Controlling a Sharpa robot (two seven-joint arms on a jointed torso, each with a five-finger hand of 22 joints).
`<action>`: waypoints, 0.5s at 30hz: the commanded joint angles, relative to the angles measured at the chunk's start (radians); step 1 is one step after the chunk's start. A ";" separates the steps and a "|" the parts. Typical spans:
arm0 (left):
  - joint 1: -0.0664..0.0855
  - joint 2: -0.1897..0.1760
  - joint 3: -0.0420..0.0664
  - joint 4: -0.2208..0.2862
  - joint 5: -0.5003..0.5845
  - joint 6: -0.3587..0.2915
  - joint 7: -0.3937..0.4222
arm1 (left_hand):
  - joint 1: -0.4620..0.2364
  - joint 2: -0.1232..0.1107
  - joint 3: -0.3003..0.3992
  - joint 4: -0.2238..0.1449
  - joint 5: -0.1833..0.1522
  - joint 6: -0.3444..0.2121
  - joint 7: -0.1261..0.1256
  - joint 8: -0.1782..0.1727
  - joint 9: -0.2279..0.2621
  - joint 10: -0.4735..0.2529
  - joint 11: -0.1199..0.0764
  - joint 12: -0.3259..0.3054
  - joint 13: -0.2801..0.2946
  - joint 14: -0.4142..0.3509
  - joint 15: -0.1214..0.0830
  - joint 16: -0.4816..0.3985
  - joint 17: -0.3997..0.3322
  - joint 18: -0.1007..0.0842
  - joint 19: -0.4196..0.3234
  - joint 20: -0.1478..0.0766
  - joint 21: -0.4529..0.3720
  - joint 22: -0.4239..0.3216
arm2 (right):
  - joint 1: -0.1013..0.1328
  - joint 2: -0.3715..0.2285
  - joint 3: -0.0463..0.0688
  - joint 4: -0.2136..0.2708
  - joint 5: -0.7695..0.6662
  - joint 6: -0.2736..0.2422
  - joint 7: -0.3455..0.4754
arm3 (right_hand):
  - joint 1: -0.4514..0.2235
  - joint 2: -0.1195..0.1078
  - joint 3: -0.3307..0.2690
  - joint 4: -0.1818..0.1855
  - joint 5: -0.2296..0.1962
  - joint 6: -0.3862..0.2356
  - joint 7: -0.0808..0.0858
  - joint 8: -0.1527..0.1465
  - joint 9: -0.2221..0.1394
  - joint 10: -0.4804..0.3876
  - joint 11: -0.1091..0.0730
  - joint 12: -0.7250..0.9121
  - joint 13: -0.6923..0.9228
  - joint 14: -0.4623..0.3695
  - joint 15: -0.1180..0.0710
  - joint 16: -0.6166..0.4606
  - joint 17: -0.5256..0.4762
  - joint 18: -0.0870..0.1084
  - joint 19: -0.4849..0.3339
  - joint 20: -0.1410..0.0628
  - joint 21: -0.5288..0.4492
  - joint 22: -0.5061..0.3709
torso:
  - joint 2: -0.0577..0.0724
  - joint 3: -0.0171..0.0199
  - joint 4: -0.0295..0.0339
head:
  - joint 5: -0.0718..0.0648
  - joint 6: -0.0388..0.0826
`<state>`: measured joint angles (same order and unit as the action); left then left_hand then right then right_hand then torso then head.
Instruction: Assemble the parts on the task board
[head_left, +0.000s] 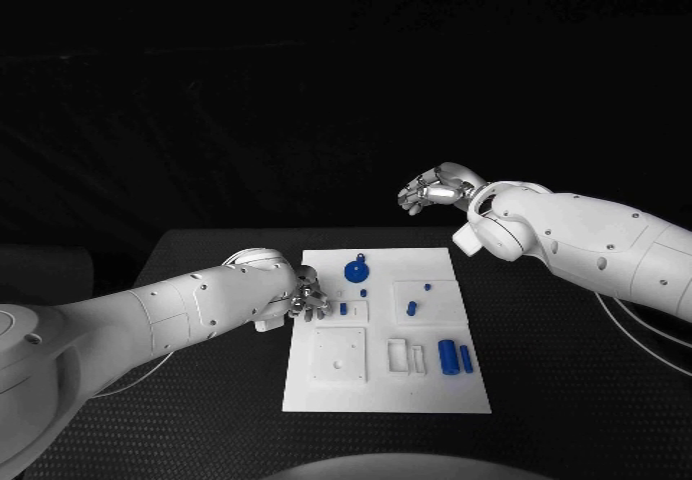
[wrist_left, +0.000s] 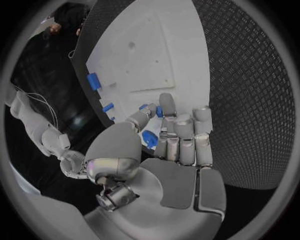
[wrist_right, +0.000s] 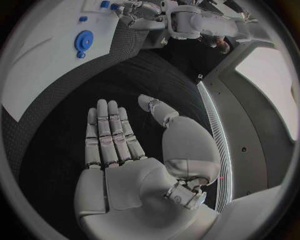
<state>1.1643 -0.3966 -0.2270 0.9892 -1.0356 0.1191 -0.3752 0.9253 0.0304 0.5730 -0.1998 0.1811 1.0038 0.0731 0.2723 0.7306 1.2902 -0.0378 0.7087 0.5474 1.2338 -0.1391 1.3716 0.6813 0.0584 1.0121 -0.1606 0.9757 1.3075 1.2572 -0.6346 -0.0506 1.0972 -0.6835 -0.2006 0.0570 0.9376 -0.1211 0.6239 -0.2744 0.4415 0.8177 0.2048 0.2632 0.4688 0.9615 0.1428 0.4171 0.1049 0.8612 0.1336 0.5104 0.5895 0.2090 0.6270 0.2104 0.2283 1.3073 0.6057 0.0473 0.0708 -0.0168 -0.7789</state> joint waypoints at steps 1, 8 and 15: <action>-0.008 -0.006 -0.003 0.018 0.013 -0.020 0.006 | 0.039 0.041 0.071 -0.062 0.001 0.010 -0.002 0.004 -0.045 0.006 -0.004 0.006 -0.002 0.018 -0.012 0.001 0.002 0.013 0.009 -0.077 0.007 0.014 | 0.000 0.000 0.001 0.002 0.001 0.014 0.006 | 0.008 0.000 -0.004 -0.001 0.006 -0.005 -0.001 0.005 -0.001 0.007 0.003 0.003 -0.002 -0.003 0.004 0.005 -0.001 -0.011 0.007 -0.003 -0.006 0.022 | 0.000 -0.0004 0.0001 | 0.002 0.001; -0.001 -0.023 0.004 0.042 0.037 -0.026 -0.006 | 0.031 0.043 0.076 -0.061 0.002 0.020 -0.005 0.008 -0.039 0.013 -0.007 0.008 -0.004 0.022 -0.015 0.002 0.003 0.013 0.013 -0.078 0.009 0.014 | 0.000 -0.001 0.001 0.002 0.001 0.015 0.005 | 0.008 0.000 -0.004 -0.001 0.006 -0.005 -0.001 0.005 -0.001 0.007 0.003 0.003 -0.002 -0.003 0.004 0.005 -0.001 -0.011 0.008 -0.003 -0.006 0.022 | 0.000 0.0002 -0.0002 | 0.003 0.002; 0.016 -0.034 0.005 0.047 0.045 0.027 -0.018 | 0.015 0.054 0.078 -0.056 -0.004 0.021 -0.006 0.007 -0.035 0.016 -0.008 0.007 -0.007 0.024 -0.015 0.001 0.004 0.011 0.013 -0.079 0.010 0.014 | 0.000 -0.003 0.001 0.002 0.001 0.017 0.003 | 0.009 0.000 -0.004 -0.002 0.007 -0.005 -0.001 0.005 -0.002 0.007 0.003 0.003 -0.003 -0.004 0.004 0.005 -0.001 -0.010 0.008 -0.003 -0.007 0.022 | 0.000 0.0009 -0.0006 | 0.005 0.004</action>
<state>1.1767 -0.4287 -0.2229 1.0345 -1.0085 0.1084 -0.3853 0.9350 0.0656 0.5828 -0.1927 0.1809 1.0175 0.0684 0.2762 0.6946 1.2973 -0.0447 0.7124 0.5413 1.2371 -0.1358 1.3716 0.6845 0.0542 1.0207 -0.1625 0.9795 1.3079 1.2573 -0.6369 -0.0506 1.0976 -0.6834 -0.1984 0.0564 0.9376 -0.1211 0.6239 -0.2744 0.4456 0.8177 0.2048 0.2632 0.4678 0.9615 0.1428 0.4171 0.1028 0.8612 0.1336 0.5104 0.5897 0.2089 0.6295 0.2079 0.2283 1.3073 0.6053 0.0472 0.0704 -0.0118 -0.7750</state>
